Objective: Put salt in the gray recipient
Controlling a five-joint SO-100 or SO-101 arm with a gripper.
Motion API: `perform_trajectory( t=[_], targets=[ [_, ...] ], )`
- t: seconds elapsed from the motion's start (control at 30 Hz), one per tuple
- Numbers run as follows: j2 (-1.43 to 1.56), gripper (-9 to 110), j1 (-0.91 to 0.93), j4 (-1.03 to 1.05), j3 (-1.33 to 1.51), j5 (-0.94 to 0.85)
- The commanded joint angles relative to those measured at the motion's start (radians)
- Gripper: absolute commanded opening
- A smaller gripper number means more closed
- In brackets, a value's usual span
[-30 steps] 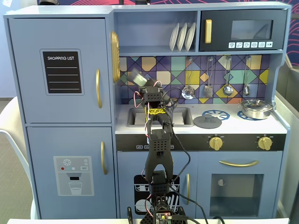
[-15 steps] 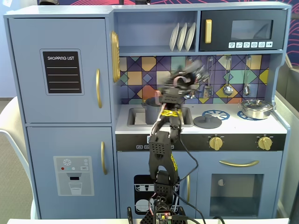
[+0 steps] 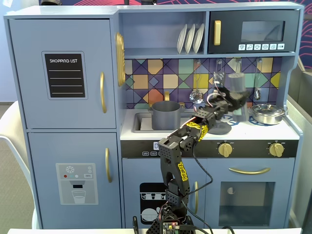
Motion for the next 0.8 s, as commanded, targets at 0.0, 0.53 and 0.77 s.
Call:
perform_trajectory(
  t=[0.0, 0.53, 0.77],
  targets=[
    [-0.012, 0, 0.043, -0.078, -0.003, -0.015],
    [-0.147, 0, 0.037, -0.126, -0.018, 0.132],
    [-0.183, 0, 0.028, -0.161, -0.020, 0.132]
  ],
)
